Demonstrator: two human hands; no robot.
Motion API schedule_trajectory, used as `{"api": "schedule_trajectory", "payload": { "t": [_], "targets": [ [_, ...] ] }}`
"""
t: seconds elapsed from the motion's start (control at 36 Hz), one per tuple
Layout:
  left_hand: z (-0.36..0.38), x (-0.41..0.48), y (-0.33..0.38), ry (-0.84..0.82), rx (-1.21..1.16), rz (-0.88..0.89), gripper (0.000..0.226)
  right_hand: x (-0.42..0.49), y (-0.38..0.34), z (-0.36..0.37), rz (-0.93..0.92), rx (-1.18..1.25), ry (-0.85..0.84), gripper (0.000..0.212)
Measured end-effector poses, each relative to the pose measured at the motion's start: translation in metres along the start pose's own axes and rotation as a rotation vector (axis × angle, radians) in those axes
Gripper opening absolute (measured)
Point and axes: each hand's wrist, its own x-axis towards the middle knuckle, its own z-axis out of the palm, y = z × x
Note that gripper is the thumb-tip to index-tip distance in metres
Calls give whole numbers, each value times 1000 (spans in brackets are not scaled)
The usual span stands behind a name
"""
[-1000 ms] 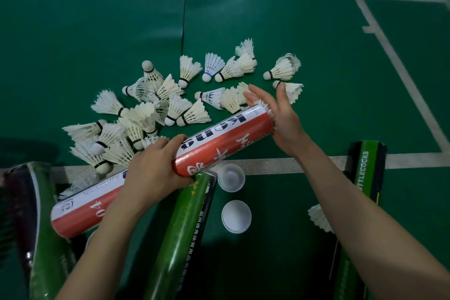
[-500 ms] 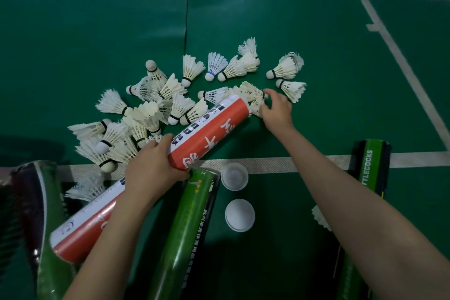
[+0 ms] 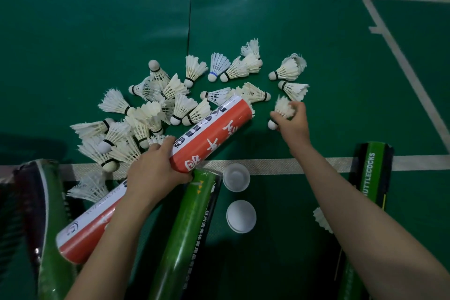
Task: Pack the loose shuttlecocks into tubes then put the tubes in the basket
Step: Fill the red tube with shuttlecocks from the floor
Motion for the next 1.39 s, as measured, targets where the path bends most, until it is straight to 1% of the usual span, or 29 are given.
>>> {"api": "schedule_trajectory", "payload": {
  "t": [0.06,0.11,0.14,0.17,0.19,0.25,0.31,0.36,0.39,0.47,0.53,0.58,0.61,0.67,0.75,0.86,0.94,1.03,1.11,1.19,1.25,1.31,1.39],
  "targets": [
    [0,-1,1,-9,11,17,92,-3,-6,-10,32,306,-35,63],
    [1,-1,3,-22,15,36,94,-3,-15,-18,64,473,-44,78],
    [1,-1,5,-26,17,45,95,-2,-21,-20,78,511,-36,78],
    [1,-1,6,-29,18,54,95,-1,-27,-22,87,529,-34,73],
    [1,-1,8,-31,19,62,96,1,-32,-24,90,535,-45,63],
    [0,-1,10,-32,15,82,99,2,-40,-25,88,518,-126,44],
    [-1,-1,11,-30,-4,102,101,0,-43,-24,53,444,-237,33],
    [-2,-2,12,-27,-16,121,102,-7,-46,-22,0,357,-343,27],
    [-2,-2,12,-25,-16,133,101,-10,-47,-20,-18,316,-400,28],
    [-3,-3,13,-17,-4,181,100,-18,-51,-15,-30,227,-531,53],
    [-3,-3,12,-13,7,207,99,-20,-54,-13,-15,270,-552,60],
    [-2,-4,12,-7,-4,214,99,-19,-54,-12,10,370,-548,63],
    [-2,-4,12,-4,-22,211,99,-19,-55,-12,11,406,-539,63],
    [-2,-4,13,0,-53,211,99,-17,-52,-14,-29,401,-486,56],
    [-2,-3,15,9,-19,233,97,-16,-50,-18,-54,374,-450,47],
    [-1,-2,23,36,22,252,94,-16,-47,-18,-53,417,-517,51],
    [-1,3,22,47,45,242,94,-14,-44,-15,-9,298,-593,52],
    [0,7,23,66,70,238,91,-10,-36,-11,20,217,-622,50],
    [0,10,29,109,74,235,87,-5,-29,-6,21,214,-563,46],
    [-1,18,38,79,116,209,88,-1,-27,2,69,225,-444,46],
    [0,25,45,37,120,192,89,5,-27,6,102,250,-303,45],
    [3,31,51,11,110,178,92,16,-25,8,110,263,-119,41],
    [5,37,54,-1,108,153,93,42,-20,7,67,107,116,26]
  ]
}}
